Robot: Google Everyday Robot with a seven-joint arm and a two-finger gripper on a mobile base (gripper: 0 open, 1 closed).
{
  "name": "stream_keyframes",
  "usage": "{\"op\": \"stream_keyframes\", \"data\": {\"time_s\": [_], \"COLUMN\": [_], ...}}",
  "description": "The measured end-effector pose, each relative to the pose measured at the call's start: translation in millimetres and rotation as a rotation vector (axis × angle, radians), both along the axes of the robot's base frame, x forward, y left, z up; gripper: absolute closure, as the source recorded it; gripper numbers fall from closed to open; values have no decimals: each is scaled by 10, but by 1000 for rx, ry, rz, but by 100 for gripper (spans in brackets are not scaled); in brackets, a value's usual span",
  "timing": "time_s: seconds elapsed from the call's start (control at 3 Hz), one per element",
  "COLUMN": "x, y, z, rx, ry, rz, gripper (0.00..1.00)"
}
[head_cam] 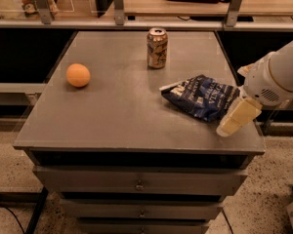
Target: Move blue chip bag near orange
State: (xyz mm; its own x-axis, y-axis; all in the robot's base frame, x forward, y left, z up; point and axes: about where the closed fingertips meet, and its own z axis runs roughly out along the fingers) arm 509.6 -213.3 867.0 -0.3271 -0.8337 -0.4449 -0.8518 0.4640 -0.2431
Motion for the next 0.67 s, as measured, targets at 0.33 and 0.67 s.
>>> {"op": "stream_keyframes", "data": {"time_s": [0.33,0.67], "x": [62,107], "y": [3,51], "z": [-189,-283], "rx": [31,52], "ry": [6,9], "rz": [-17,-20], "gripper": [16,39]}}
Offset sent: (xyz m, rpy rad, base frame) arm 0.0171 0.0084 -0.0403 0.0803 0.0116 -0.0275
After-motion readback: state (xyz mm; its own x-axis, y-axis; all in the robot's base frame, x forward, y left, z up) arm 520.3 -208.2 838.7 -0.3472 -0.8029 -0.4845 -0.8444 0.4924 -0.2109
